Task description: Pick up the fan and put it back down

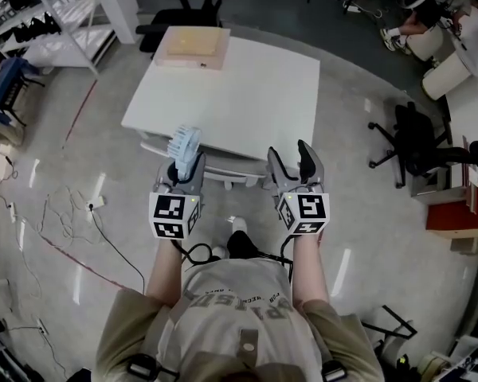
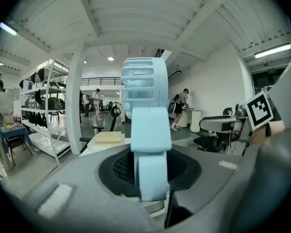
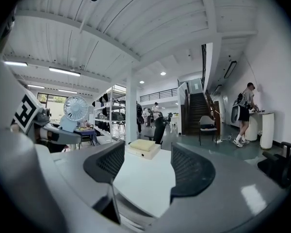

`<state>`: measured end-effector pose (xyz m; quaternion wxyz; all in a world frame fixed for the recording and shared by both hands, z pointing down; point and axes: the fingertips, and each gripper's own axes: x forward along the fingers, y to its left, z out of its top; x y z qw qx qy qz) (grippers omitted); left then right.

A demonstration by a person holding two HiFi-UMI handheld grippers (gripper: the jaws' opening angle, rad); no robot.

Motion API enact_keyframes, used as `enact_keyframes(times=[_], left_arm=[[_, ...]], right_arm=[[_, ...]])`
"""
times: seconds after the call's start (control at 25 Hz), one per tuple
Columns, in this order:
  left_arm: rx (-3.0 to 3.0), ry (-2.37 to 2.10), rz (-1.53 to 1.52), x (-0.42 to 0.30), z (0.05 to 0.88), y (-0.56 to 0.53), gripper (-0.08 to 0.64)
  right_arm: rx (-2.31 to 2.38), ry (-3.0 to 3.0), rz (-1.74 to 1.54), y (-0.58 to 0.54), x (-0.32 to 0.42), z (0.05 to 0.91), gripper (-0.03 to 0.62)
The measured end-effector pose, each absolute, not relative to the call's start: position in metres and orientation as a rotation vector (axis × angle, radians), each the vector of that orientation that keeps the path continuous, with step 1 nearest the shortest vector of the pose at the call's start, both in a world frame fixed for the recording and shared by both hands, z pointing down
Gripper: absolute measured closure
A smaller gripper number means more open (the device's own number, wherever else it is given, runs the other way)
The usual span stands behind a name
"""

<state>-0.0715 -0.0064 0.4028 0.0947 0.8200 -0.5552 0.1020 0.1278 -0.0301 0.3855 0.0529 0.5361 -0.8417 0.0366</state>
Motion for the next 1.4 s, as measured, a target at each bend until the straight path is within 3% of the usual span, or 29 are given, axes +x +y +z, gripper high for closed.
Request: enact_keyframes(times=[0.52, 1.4], left_arm=[[2.354, -1.758, 0.329, -0.047, 0.4, -0.066, 0.454], [2.344, -1.702, 0.372, -0.059, 0.424, -0.143, 0.454]], right_arm=[[1.529, -2.648, 0.128, -0.112, 0.154, 0.384, 0.311], [1.484, -2.624, 0.158, -0.182, 0.136, 0.406, 0.311]])
